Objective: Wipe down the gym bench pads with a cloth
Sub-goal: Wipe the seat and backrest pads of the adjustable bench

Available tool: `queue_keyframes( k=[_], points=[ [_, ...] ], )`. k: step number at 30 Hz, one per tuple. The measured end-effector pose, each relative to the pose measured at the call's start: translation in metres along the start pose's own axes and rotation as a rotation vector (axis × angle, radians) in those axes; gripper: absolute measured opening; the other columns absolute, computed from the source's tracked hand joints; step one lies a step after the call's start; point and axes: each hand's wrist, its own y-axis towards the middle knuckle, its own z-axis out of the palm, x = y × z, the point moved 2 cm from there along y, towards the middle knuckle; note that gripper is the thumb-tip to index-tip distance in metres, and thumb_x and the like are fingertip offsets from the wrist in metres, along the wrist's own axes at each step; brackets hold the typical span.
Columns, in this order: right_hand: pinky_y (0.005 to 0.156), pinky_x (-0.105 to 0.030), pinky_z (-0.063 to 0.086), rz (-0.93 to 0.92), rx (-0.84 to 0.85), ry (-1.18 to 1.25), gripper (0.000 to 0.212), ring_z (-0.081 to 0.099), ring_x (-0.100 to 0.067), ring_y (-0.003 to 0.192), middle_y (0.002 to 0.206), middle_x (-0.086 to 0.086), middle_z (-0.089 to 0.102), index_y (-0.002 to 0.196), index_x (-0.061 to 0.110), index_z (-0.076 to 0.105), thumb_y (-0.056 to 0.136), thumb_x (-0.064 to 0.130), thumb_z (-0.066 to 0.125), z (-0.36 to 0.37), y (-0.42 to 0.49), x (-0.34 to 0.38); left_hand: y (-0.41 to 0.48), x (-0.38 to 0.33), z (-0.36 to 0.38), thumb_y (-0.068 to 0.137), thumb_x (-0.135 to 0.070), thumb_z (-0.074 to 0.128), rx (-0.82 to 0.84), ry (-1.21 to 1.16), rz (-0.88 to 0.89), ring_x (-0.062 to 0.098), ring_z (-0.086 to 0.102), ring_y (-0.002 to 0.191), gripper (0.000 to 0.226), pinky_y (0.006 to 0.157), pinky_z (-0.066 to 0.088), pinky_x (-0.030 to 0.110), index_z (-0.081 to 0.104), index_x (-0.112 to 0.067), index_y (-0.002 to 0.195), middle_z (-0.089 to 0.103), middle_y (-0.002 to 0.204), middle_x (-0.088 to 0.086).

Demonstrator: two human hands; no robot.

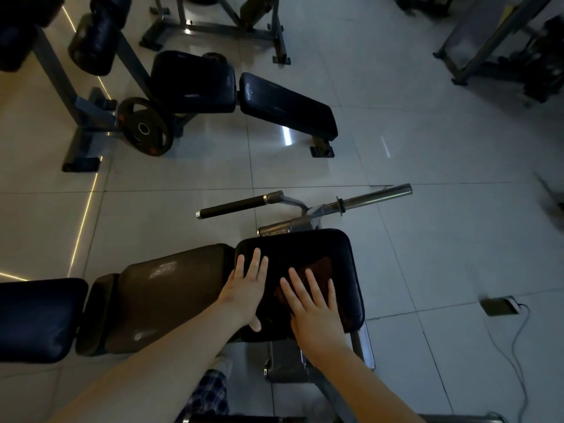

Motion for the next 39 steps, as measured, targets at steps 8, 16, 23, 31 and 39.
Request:
queue_keyframes(
  k=[8, 16, 23, 31, 39],
  points=[
    [0.111, -0.054, 0.017, -0.027, 0.060, 0.041, 0.060, 0.016, -0.027, 0.146, 0.159, 0.000, 0.022, 0.153, 0.027, 0.024, 0.095, 0.044, 0.032, -0.004, 0.011, 0.004, 0.002, 0.006, 0.004, 0.070, -0.031, 0.084, -0.035, -0.034, 0.035, 0.039, -0.025, 0.141, 0.135, 0.121, 0.004, 0.047, -0.025, -0.008, 0.147, -0.038, 0.152, 0.010],
    [0.111, -0.056, 0.012, 0.026, 0.074, 0.046, 0.058, 0.011, -0.028, 0.147, 0.158, -0.004, 0.025, 0.151, 0.026, 0.027, 0.095, 0.042, 0.029, -0.004, 0.090, 0.013, 0.004, 0.009, 0.005, 0.066, -0.034, 0.086, -0.101, -0.065, 0.008, 0.032, -0.027, 0.142, 0.135, 0.117, -0.006, 0.038, -0.014, -0.001, 0.150, -0.032, 0.154, 0.015],
    [0.116, -0.058, 0.011, 0.048, 0.090, 0.058, 0.058, 0.012, -0.028, 0.147, 0.158, -0.003, 0.025, 0.150, 0.026, 0.023, 0.094, 0.039, 0.031, -0.005, 0.093, 0.012, 0.003, 0.004, 0.003, 0.065, -0.034, 0.088, -0.093, -0.049, -0.028, 0.030, -0.024, 0.144, 0.137, 0.121, 0.004, 0.037, -0.016, -0.001, 0.149, -0.034, 0.153, 0.015],
    [0.114, -0.047, 0.006, 0.001, 0.259, 0.098, 0.081, 0.024, -0.027, 0.142, 0.154, -0.002, 0.032, 0.154, 0.019, 0.009, 0.078, 0.031, 0.034, -0.014, 0.009, 0.011, -0.015, 0.001, 0.006, 0.082, -0.026, 0.075, -0.075, -0.244, -0.024, 0.029, -0.014, 0.147, 0.116, 0.121, 0.014, 0.038, -0.016, -0.007, 0.151, -0.030, 0.155, 0.012],
    [0.090, -0.020, 0.044, 0.394, 0.459, 1.092, 0.052, 0.056, -0.008, 0.102, 0.137, -0.011, 0.049, 0.150, 0.035, 0.024, 0.103, 0.015, 0.033, -0.092, 0.006, -0.003, -0.051, -0.028, -0.017, 0.094, -0.004, 0.050, -0.140, -0.955, 0.100, 0.013, 0.054, 0.117, 0.041, 0.099, 0.043, 0.023, 0.052, -0.019, 0.133, 0.056, 0.131, 0.003]
  ],
)
